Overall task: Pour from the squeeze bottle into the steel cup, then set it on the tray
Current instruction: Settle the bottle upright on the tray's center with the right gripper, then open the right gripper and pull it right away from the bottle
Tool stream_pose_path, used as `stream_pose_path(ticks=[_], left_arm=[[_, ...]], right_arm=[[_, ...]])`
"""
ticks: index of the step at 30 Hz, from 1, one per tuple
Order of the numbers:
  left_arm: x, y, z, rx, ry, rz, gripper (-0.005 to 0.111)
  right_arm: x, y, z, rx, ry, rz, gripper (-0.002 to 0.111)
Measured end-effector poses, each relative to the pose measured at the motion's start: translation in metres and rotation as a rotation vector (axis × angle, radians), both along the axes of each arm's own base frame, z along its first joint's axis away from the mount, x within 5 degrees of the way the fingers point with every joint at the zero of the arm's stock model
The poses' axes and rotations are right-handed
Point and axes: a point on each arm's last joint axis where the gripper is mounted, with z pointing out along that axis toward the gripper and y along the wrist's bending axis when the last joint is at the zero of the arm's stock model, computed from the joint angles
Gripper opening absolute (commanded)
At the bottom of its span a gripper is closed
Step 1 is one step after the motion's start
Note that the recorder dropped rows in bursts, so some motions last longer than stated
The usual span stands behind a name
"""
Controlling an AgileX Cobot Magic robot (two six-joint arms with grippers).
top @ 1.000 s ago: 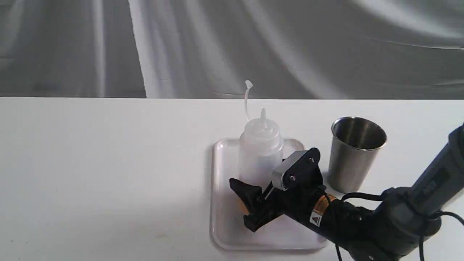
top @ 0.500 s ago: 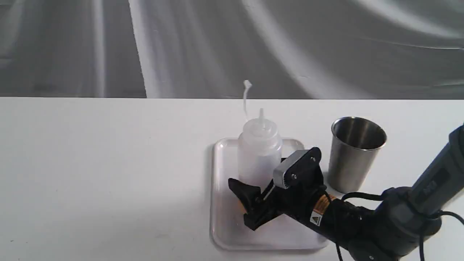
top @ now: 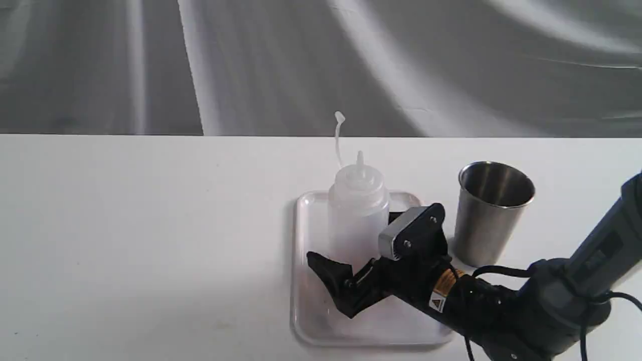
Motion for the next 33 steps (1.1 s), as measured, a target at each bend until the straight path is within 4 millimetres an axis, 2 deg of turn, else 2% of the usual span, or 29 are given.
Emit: stream_pose_path(ticks=[4,10,26,33], left_arm=[[0.0,0.0,0.0,0.0,0.0,0.0,0.0],[0.0,0.0,0.0,0.0,0.0,0.0,0.0],[0.0,0.0,0.0,0.0,0.0,0.0,0.0],[0.0,0.0,0.0,0.0,0.0,0.0,0.0]], right_arm=[[-0.003,-0.001,-0.001,0.001,0.007,-0.001,0.105],[-0.016,-0.005,-0.008,-0.037,0.04,-0.007,0.105],[-0.04,-0.012,0.012,-0.042,0.05,-0.023,0.105],[-0.042,-0.013,0.018,-0.005,0.063,-0.038,0.105]])
